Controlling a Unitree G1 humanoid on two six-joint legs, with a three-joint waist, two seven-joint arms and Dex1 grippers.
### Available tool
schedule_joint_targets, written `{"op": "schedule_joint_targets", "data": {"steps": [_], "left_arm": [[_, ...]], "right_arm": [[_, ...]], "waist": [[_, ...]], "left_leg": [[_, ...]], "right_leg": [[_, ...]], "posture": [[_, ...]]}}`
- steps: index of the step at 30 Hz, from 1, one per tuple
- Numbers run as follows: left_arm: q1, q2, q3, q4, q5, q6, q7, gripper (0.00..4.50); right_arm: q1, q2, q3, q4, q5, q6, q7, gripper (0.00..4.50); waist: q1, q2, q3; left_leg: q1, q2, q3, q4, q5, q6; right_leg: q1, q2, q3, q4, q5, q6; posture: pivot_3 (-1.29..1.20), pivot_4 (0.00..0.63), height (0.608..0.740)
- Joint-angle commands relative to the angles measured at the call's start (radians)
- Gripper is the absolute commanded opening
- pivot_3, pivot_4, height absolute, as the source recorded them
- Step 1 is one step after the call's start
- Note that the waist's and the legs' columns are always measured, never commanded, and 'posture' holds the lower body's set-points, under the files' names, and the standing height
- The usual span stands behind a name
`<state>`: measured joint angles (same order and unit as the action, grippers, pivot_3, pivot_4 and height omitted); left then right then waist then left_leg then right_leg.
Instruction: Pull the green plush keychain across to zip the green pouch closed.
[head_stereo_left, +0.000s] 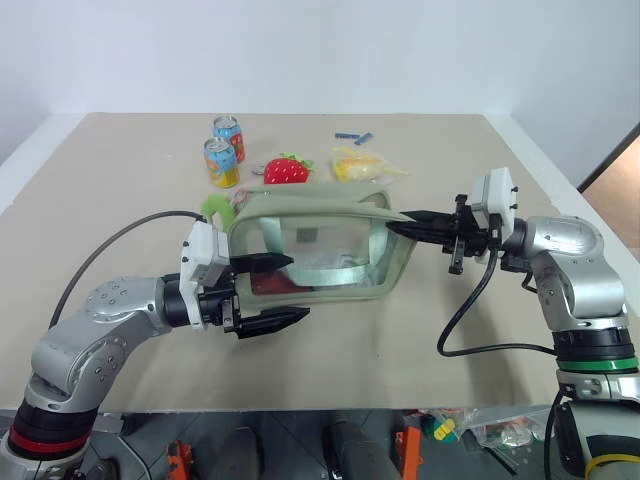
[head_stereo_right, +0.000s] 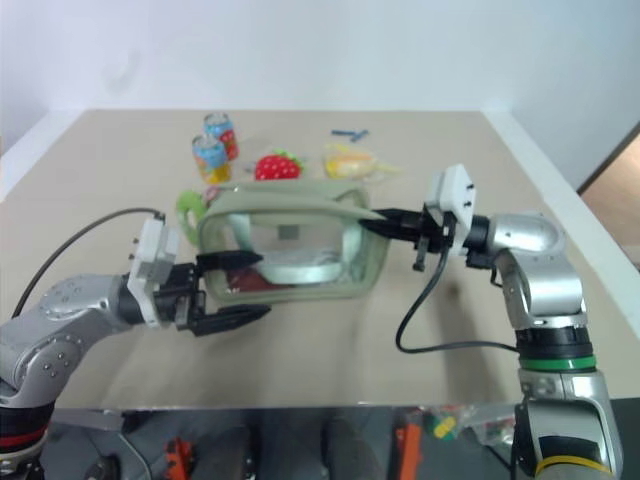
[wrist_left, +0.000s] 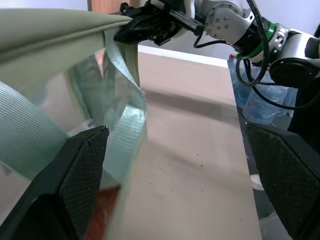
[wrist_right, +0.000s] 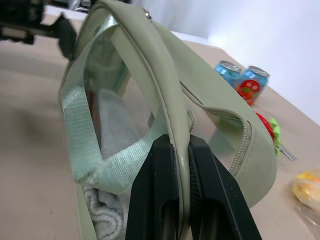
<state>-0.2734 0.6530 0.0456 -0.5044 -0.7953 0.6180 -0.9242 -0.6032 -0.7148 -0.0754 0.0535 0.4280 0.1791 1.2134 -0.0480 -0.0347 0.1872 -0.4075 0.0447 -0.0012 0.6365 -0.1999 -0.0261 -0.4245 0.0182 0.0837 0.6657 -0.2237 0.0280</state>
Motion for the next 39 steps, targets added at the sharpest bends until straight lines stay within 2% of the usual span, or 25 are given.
{"op": "schedule_joint_targets", "data": {"steps": [1,7,17,28,32,36,39], "left_arm": [[-0.004,0.008,0.023,-0.031,-0.018,-0.007,-0.001,4.50],[-0.020,0.005,0.006,-0.016,-0.012,-0.009,-0.011,4.50],[-0.038,0.001,-0.006,0.006,0.000,-0.013,-0.029,4.50],[-0.041,-0.005,0.007,0.013,-0.021,0.033,0.005,4.50],[-0.032,0.010,0.091,0.004,-0.114,0.105,0.064,4.50],[0.050,0.077,0.287,0.030,-0.287,0.214,0.135,4.50],[0.079,0.104,0.375,0.075,-0.307,0.226,0.179,4.50]], "right_arm": [[0.009,-0.021,-0.052,-0.068,0.036,0.005,-0.016,0.03],[0.059,-0.005,-0.043,-0.097,0.028,-0.009,-0.031,0.03],[-0.001,-0.020,-0.046,-0.056,0.019,-0.044,-0.007,0.03],[0.086,-0.016,-0.008,-0.034,-0.021,-0.096,0.012,0.03],[0.079,-0.018,0.001,-0.017,-0.026,-0.107,0.015,0.03],[0.081,-0.020,0.003,-0.015,-0.027,-0.112,0.014,0.03],[0.075,-0.021,0.005,-0.017,-0.024,-0.104,0.011,0.03]], "waist": [[0.000,0.000,0.000],[-0.001,0.000,0.000],[0.000,0.000,0.000],[0.000,0.000,0.000],[0.000,0.000,0.000],[-0.004,0.000,0.000],[-0.001,0.000,0.000]], "left_leg": [[0.000,0.000,0.000,0.000,0.000,0.000],[0.000,0.000,0.000,-0.001,0.000,0.000],[0.000,0.000,0.000,-0.001,0.000,0.000],[0.000,0.000,0.000,0.000,0.000,0.000],[0.001,0.000,0.000,0.001,0.000,0.000],[0.001,0.001,0.000,0.001,0.000,0.000],[0.001,0.001,0.000,0.000,0.000,0.000]], "right_leg": [[0.000,0.000,0.000,0.000,0.000,0.000],[0.000,0.000,0.000,0.000,0.000,0.000],[0.000,0.000,0.000,0.000,0.000,0.000],[0.000,0.000,0.000,0.000,0.000,0.001],[0.000,0.000,0.000,0.000,0.000,0.000],[0.000,0.000,0.000,0.000,0.000,0.000],[0.000,0.000,-0.001,0.000,0.000,-0.001]], "posture": [[0.00,0.150,0.740],[0.00,0.150,0.740],[0.00,0.150,0.740],[0.00,0.150,0.740],[0.00,0.150,0.740],[0.00,0.150,0.740],[0.00,0.150,0.740]]}}
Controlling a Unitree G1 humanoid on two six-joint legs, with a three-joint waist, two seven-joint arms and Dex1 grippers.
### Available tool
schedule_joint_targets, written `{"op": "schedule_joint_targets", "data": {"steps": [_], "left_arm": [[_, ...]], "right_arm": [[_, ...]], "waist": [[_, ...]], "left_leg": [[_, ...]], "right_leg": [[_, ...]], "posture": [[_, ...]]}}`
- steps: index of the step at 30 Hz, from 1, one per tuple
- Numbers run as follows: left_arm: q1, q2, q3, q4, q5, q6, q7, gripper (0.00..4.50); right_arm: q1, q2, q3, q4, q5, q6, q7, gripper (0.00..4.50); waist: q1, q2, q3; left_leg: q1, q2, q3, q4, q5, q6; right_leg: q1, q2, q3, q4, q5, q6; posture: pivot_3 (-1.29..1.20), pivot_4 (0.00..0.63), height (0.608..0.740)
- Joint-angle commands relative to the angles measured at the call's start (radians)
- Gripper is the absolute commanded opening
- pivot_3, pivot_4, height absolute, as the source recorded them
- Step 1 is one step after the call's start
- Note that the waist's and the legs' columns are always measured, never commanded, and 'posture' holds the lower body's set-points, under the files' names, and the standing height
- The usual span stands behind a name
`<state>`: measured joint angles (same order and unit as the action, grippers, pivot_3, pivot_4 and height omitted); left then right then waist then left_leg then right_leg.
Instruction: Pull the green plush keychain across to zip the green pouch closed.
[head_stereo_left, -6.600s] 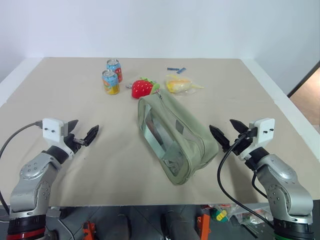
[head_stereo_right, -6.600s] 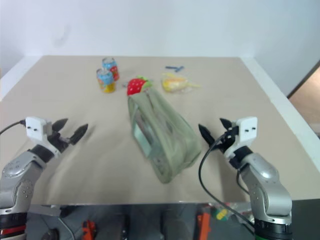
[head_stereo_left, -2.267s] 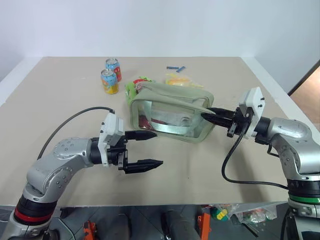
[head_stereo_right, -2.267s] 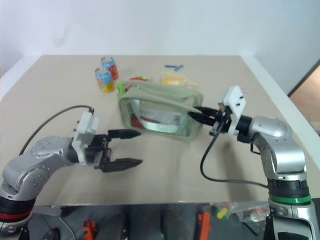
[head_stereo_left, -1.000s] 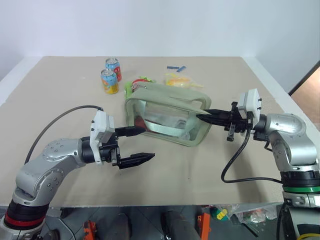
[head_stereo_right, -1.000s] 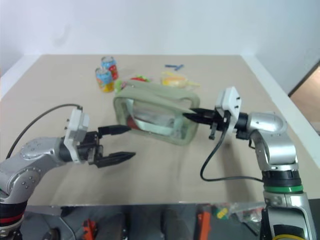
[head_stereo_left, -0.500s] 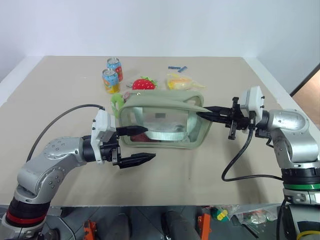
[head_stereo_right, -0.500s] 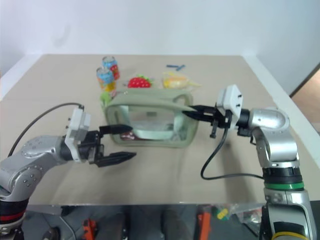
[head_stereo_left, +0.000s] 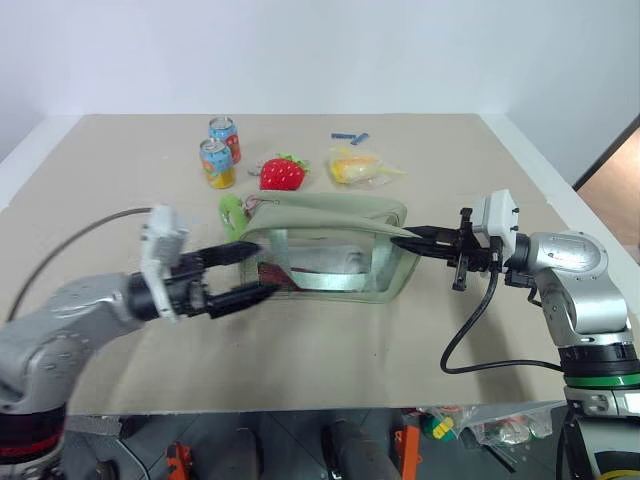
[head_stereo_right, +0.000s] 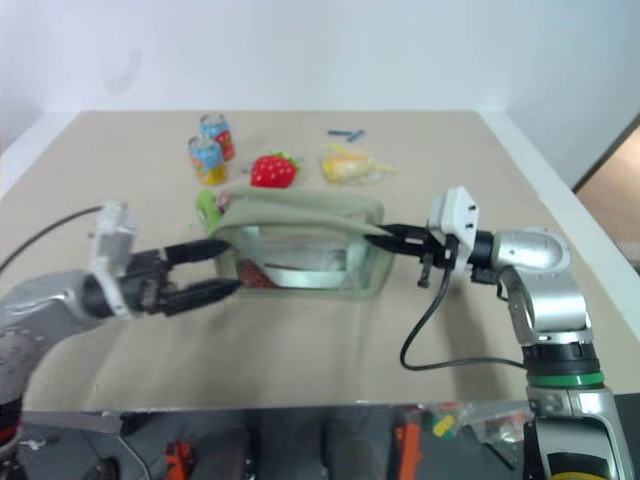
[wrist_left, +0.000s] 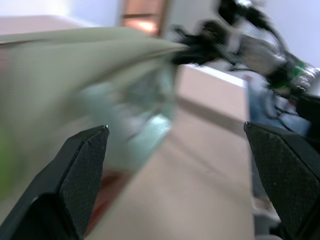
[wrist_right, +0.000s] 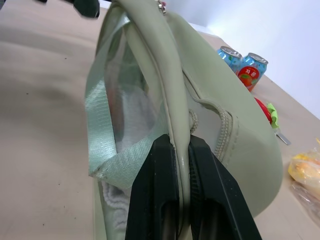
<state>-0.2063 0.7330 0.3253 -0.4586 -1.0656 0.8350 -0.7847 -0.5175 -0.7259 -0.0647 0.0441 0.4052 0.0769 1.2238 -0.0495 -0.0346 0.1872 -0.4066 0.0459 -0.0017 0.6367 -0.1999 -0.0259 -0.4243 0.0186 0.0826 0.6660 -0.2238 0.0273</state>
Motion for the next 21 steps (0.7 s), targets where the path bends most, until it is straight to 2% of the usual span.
{"op": "schedule_joint_targets", "data": {"steps": [1,6,15,21], "left_arm": [[0.018,0.035,0.112,0.058,-0.012,-0.002,0.042,4.50],[-0.051,0.037,0.078,0.268,0.178,-0.142,0.036,4.50],[-0.277,-0.033,-0.065,0.543,0.310,-0.213,-0.065,4.50],[-0.361,-0.073,-0.128,0.669,0.363,-0.233,-0.151,4.50]], "right_arm": [[-0.014,-0.010,-0.004,-0.009,0.001,0.006,0.000,0.03],[-0.028,-0.008,0.004,-0.013,0.000,0.011,0.005,0.03],[0.000,-0.023,-0.007,-0.081,0.008,0.033,-0.020,0.03],[0.018,-0.035,-0.015,-0.111,0.011,0.044,-0.034,0.03]], "waist": [[0.001,0.000,0.000],[0.001,0.000,0.000],[0.000,-0.001,0.000],[0.001,-0.001,0.000]], "left_leg": [[0.000,0.000,0.000,0.000,0.000,0.000],[0.001,0.000,0.000,0.000,0.000,0.000],[0.000,0.000,0.001,0.000,0.001,-0.001],[-0.001,0.000,0.000,-0.002,0.000,-0.001]], "right_leg": [[0.000,0.000,0.000,0.000,-0.001,-0.002],[0.000,0.000,0.000,0.000,-0.001,-0.003],[0.000,0.000,0.000,0.000,0.002,0.001],[-0.001,0.001,0.000,0.000,0.002,0.000]], "posture": [[0.00,0.150,0.740],[0.00,0.150,0.740],[0.00,0.150,0.740],[0.00,0.150,0.740]]}}
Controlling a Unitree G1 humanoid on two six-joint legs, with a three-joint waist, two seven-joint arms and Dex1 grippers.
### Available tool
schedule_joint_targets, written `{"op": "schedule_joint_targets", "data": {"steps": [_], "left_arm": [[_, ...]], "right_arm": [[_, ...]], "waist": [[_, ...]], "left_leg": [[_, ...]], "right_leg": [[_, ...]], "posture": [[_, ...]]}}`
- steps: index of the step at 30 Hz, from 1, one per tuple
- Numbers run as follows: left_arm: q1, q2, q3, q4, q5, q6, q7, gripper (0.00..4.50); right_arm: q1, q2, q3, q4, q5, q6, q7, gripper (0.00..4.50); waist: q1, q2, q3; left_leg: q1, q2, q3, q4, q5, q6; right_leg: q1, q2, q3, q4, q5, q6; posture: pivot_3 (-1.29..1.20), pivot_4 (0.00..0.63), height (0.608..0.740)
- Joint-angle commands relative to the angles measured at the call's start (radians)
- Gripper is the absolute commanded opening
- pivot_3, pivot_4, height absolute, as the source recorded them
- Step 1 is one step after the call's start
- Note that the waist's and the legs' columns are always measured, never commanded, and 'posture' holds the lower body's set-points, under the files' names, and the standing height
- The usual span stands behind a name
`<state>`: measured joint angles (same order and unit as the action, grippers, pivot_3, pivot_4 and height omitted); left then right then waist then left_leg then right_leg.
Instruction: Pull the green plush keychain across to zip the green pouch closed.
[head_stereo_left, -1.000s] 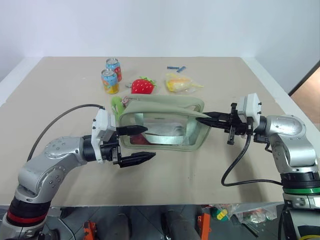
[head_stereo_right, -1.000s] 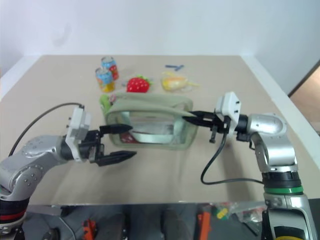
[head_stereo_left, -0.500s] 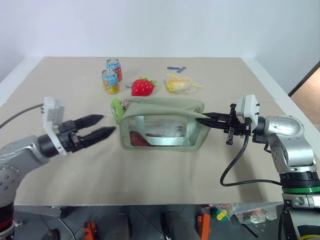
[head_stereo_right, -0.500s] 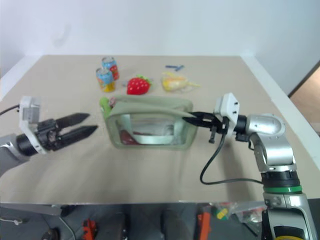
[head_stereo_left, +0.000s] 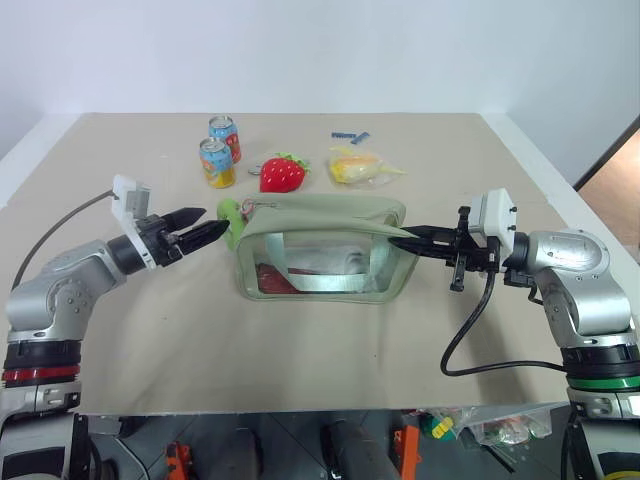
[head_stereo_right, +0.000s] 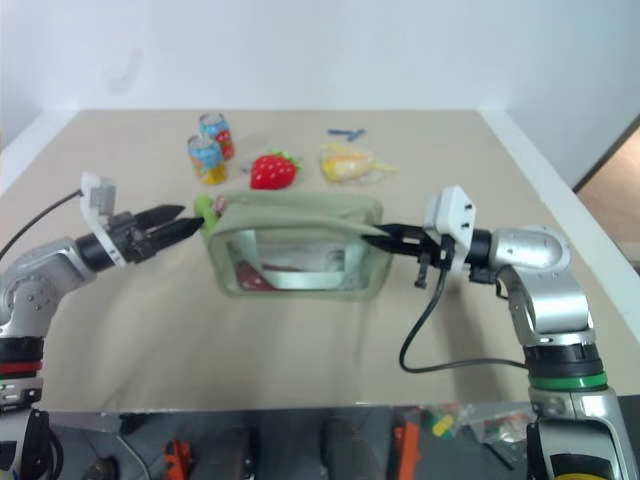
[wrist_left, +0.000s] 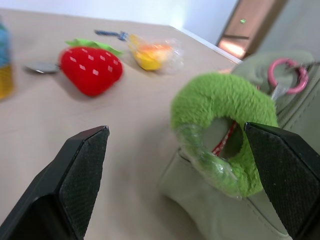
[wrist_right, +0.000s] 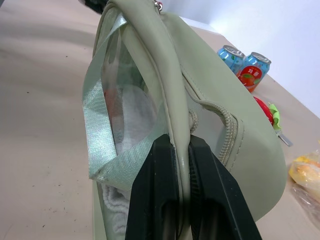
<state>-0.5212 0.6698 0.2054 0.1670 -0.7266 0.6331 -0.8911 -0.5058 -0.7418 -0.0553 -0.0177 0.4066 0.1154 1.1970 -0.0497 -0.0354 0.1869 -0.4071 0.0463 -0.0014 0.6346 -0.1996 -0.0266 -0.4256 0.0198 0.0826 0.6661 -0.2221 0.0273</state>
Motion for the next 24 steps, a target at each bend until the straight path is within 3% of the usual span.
{"op": "schedule_joint_targets", "data": {"steps": [1,2,5,16,24], "left_arm": [[-0.061,-0.017,-0.014,0.066,0.031,-0.037,-0.058,4.50],[-0.072,-0.022,-0.021,0.084,0.042,-0.045,-0.072,4.50],[-0.091,-0.033,-0.025,0.111,0.059,-0.055,-0.099,3.69],[-0.108,-0.047,0.023,0.062,0.006,0.007,-0.103,0.03],[-0.187,0.026,0.067,-0.105,-0.096,0.163,-0.078,0.03]], "right_arm": [[0.008,-0.021,-0.025,-0.052,0.009,0.007,-0.009,0.03],[0.010,-0.024,-0.025,-0.055,0.009,0.008,-0.012,0.03],[0.015,-0.029,-0.029,-0.064,0.011,0.014,-0.016,0.00],[0.027,-0.047,-0.034,-0.071,0.011,0.015,-0.025,0.00],[0.027,-0.059,-0.035,-0.067,0.011,0.017,-0.023,0.00]], "waist": [[0.002,0.000,0.000],[0.002,0.000,0.000],[0.001,0.000,0.000],[0.002,0.000,0.000],[0.002,-0.001,0.000]], "left_leg": [[0.000,0.000,0.000,0.000,0.000,0.000],[0.000,0.000,-0.001,0.000,0.000,0.000],[0.000,0.000,0.000,0.001,0.000,0.000],[0.000,0.000,0.000,0.001,0.000,0.000],[-0.001,-0.001,-0.001,0.001,0.000,0.000]], "right_leg": [[0.000,0.000,0.000,0.000,0.000,0.000],[0.000,0.000,-0.001,0.000,0.000,0.000],[0.000,0.000,0.000,0.000,0.000,0.001],[0.000,0.000,0.000,0.000,0.000,0.001],[0.001,-0.001,-0.001,0.000,0.000,0.001]], "posture": [[0.00,0.150,0.740],[0.00,0.150,0.740],[0.00,0.150,0.740],[0.00,0.150,0.740],[0.00,0.150,0.740]]}}
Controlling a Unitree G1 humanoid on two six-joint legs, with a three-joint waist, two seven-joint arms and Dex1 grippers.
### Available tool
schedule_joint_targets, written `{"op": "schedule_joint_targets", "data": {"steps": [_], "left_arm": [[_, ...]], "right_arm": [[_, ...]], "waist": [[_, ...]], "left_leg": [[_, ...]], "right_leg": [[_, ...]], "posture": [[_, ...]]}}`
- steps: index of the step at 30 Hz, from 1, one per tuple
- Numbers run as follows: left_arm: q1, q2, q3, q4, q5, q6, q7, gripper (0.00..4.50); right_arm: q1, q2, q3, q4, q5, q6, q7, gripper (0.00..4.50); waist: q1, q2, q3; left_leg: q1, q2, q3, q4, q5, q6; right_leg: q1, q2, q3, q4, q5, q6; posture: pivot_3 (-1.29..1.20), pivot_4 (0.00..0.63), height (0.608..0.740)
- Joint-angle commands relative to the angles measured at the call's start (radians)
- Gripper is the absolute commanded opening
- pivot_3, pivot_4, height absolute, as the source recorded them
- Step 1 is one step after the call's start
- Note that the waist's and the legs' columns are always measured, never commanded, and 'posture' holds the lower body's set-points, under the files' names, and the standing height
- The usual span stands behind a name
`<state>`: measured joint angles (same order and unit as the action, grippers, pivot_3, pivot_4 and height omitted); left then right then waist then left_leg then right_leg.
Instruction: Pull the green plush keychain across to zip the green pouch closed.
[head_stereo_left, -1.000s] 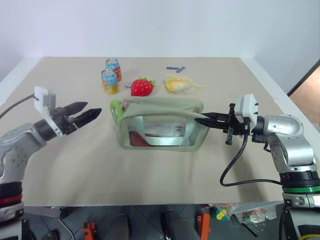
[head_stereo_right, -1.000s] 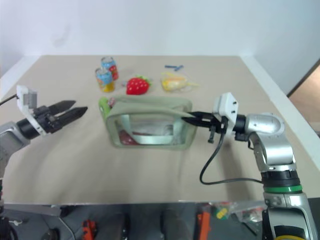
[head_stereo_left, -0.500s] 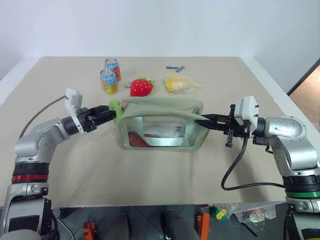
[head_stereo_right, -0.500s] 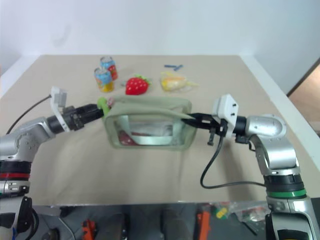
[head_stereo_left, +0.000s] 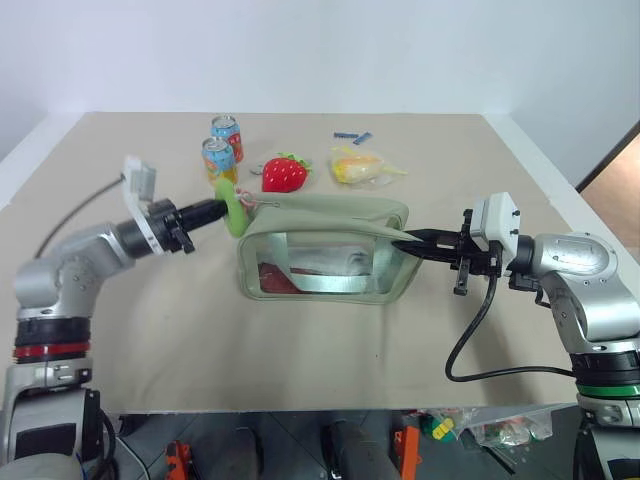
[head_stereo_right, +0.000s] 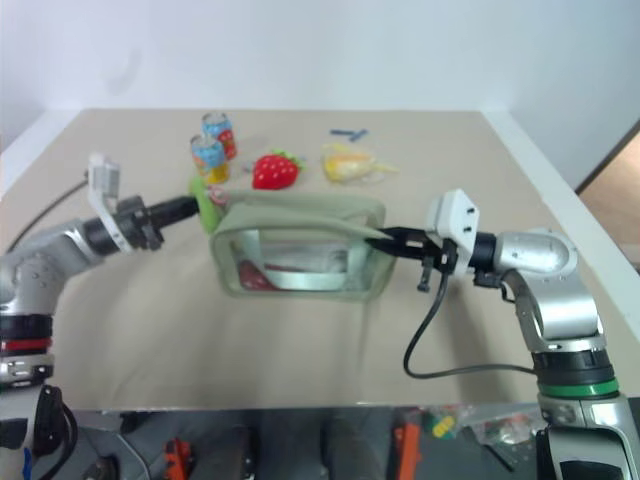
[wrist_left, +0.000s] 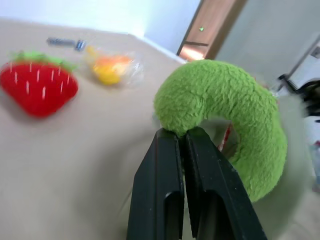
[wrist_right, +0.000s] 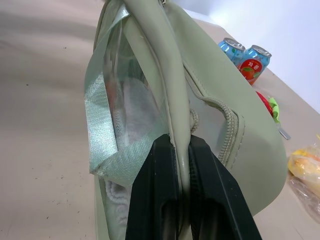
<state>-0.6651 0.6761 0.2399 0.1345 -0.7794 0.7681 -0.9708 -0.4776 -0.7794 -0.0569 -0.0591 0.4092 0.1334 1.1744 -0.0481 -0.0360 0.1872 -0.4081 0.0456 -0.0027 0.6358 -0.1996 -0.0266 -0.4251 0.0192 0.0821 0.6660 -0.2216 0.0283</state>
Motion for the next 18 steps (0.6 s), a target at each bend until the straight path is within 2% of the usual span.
{"op": "schedule_joint_targets", "data": {"steps": [1,9,15,18], "left_arm": [[-0.077,0.011,0.024,-0.091,-0.053,0.035,0.011,0.03],[-0.206,-0.087,-0.131,-0.144,0.018,0.016,0.030,0.03],[-0.222,-0.078,-0.279,-0.149,0.131,-0.013,-0.040,0.03],[-0.230,-0.071,-0.306,-0.127,0.169,-0.018,-0.056,0.03]], "right_arm": [[-0.004,-0.022,-0.031,-0.020,0.005,-0.003,0.000,0.00],[-0.009,-0.018,-0.022,-0.007,-0.006,-0.013,-0.003,0.00],[0.000,-0.019,-0.025,-0.013,-0.008,-0.014,-0.008,0.00],[0.003,-0.018,-0.028,-0.018,-0.008,-0.015,-0.013,0.00]], "waist": [[0.000,0.000,0.000],[0.001,0.000,0.000],[0.000,0.000,0.000],[0.000,0.000,0.000]], "left_leg": [[0.000,0.000,0.000,0.000,0.000,0.000],[0.000,-0.001,0.000,0.001,0.000,0.000],[0.000,-0.001,-0.001,0.000,0.000,0.000],[0.000,-0.001,0.000,0.000,0.000,0.000]], "right_leg": [[0.000,0.000,0.000,0.000,0.000,0.000],[0.001,-0.001,0.001,0.000,0.001,0.001],[0.001,0.000,0.001,0.000,0.000,0.001],[0.001,0.000,0.001,0.000,0.000,0.001]], "posture": [[0.00,0.150,0.740],[0.00,0.150,0.740],[0.00,0.150,0.740],[0.00,0.150,0.740]]}}
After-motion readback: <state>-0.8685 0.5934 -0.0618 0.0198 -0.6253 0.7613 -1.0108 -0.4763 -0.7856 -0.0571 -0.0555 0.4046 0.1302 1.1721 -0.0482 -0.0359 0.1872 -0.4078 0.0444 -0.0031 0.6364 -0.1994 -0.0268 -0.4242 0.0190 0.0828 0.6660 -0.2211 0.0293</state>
